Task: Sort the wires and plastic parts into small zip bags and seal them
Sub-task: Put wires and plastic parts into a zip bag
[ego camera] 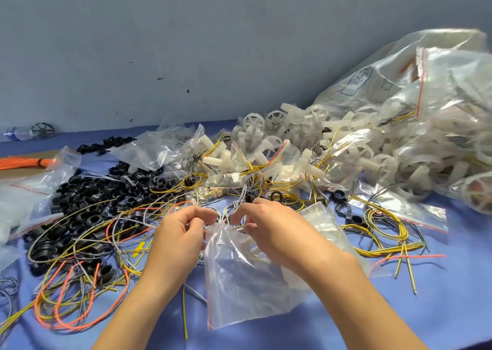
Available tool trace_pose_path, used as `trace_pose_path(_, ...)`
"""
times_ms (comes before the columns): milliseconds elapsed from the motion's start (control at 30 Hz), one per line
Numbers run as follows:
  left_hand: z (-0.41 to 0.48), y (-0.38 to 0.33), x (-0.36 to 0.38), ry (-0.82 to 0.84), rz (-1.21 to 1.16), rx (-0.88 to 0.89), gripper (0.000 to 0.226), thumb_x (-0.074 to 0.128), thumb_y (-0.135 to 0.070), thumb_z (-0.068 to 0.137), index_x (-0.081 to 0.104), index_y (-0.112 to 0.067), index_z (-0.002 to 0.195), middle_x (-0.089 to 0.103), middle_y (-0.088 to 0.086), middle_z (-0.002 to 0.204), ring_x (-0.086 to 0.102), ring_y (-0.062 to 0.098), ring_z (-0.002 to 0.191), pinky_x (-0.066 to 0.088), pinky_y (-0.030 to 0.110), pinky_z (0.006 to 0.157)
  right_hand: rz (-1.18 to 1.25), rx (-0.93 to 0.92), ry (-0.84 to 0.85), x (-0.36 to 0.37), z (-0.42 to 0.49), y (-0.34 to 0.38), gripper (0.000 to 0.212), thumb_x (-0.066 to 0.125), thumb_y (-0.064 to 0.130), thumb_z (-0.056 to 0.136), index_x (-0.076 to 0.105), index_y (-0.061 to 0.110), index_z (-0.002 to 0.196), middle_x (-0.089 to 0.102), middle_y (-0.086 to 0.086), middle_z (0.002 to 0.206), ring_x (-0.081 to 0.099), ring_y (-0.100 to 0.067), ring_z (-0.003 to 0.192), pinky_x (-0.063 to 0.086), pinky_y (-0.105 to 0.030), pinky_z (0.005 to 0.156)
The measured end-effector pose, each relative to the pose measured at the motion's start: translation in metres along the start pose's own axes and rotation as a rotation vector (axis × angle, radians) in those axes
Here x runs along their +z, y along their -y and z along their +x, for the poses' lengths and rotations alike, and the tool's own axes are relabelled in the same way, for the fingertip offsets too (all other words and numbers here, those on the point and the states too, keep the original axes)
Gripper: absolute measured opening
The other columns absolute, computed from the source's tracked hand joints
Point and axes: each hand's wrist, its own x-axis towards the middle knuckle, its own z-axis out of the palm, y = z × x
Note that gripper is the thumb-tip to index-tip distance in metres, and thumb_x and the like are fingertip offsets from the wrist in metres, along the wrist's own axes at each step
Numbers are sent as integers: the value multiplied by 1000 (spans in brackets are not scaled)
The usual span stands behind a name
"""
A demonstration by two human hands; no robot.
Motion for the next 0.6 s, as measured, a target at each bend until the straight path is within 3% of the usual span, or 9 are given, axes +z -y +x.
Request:
trace_pose_path(67,0,0,5,2,114,41,40,46,-1,88,73,-28,78,73,-6,73,45,9,42,37,22,43,7,1,-9,-1,1,-1,30,48,18,98,60,39,115,56,5,107,57,-21,102,47,-38,82)
trace_pose_path(133,-1,-3,10,-13,223,85,37,49,-5,88,72,-32,78,71,-16,77,55,9,51,45,30,53,8,1,-21,-3,3,-3,30,46,17,97,60,38,115,58,5,107,57,-21,102,48,-39,81)
trace_pose_path(200,-1,-8,15,-4,251,109,35,49,-5,88,73,-30,79,69,-25,79,60,7,61,46,24,57,1,3,-37,-5,3,-6,26,45,22,98,60,36,116,61,4,108,58,-22,103,48,-39,82)
trace_pose_path(367,4,-23,23,135,-54,-107,33,47,0,93,73,-20,88,76,-3,86,65,13,71,46,24,60,-9,85,-83,-16,-1,-21,28,40,27,100,61,34,117,64,4,114,58,-22,106,49,-39,85)
trace_pose_path(533,5,-25,18,222,-160,-167,14,63,-14,91,72,-23,98,76,-3,91,62,5,68,49,16,59,72,189,-112,-34,-9,-47,31,41,21,99,65,33,115,66,9,121,59,-17,111,48,-36,91)
trace_pose_path(600,1,-20,17,331,-188,-181,17,66,-10,89,73,-22,100,76,1,94,66,8,77,52,16,68,67,212,-114,-37,-13,-55,30,42,21,99,65,33,113,66,11,119,59,-16,110,48,-34,90)
